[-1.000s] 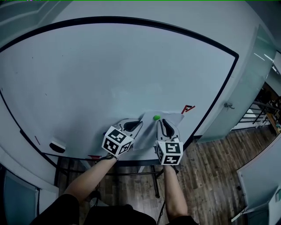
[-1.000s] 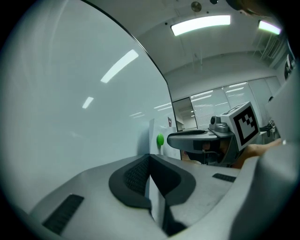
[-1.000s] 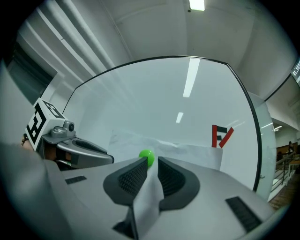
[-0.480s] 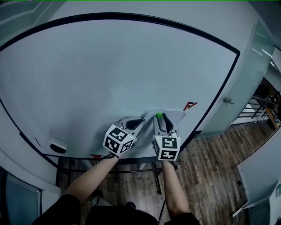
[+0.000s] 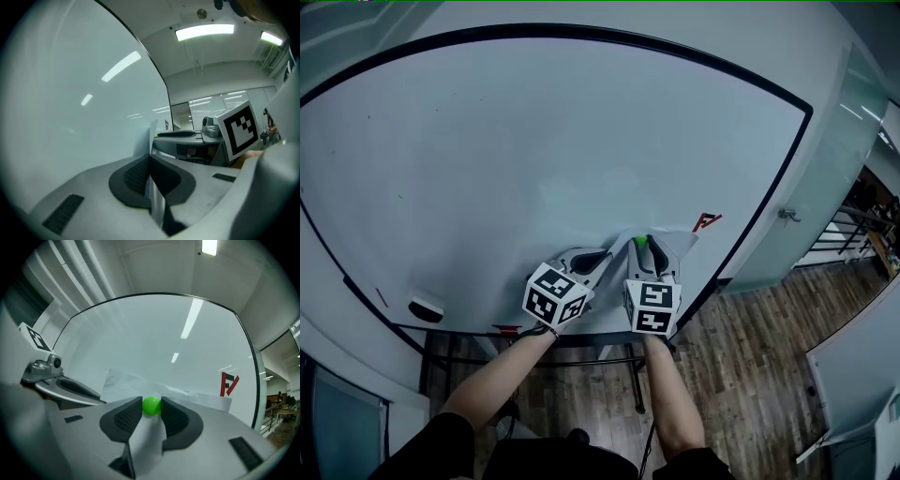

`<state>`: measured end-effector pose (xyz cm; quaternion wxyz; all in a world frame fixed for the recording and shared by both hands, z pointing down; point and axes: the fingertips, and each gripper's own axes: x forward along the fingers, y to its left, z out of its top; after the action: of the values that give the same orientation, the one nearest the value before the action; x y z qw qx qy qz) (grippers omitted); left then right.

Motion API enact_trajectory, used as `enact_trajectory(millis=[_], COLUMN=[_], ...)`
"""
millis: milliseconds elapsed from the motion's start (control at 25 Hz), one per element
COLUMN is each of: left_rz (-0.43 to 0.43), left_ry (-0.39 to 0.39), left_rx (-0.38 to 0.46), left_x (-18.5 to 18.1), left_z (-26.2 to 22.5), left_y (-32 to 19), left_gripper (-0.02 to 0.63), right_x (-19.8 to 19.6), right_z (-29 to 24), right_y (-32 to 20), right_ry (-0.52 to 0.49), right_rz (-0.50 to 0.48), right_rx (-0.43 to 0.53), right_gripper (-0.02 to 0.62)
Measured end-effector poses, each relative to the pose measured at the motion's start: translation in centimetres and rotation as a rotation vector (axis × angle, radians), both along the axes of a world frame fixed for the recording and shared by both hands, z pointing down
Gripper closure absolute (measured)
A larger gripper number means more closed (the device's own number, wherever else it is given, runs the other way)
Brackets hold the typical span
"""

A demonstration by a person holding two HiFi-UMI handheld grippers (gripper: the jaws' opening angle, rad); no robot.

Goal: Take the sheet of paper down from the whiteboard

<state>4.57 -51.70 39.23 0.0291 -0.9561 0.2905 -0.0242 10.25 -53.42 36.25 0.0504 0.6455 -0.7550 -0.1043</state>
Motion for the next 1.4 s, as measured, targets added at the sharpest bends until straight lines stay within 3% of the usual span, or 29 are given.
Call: enact_trajectory(millis=[920, 1400], left_rz=[-0.013, -0.014], left_ry=[0.074, 0.073], left_rx=[-0.047, -0.032], left_x=[-0.34, -0.34], left_z=[0.38, 0.39], left_y=[-0.36, -0.45], left_gripper=[0.586, 0.586], right_x=[-0.09, 0.09], right_z=[0.33, 0.66], right_y=[0.08, 0.07], right_ry=[0.03, 0.061], right_rz=[-0.038, -0.045], right_rx=[-0.007, -0.006], right_gripper=[0.463, 0.463])
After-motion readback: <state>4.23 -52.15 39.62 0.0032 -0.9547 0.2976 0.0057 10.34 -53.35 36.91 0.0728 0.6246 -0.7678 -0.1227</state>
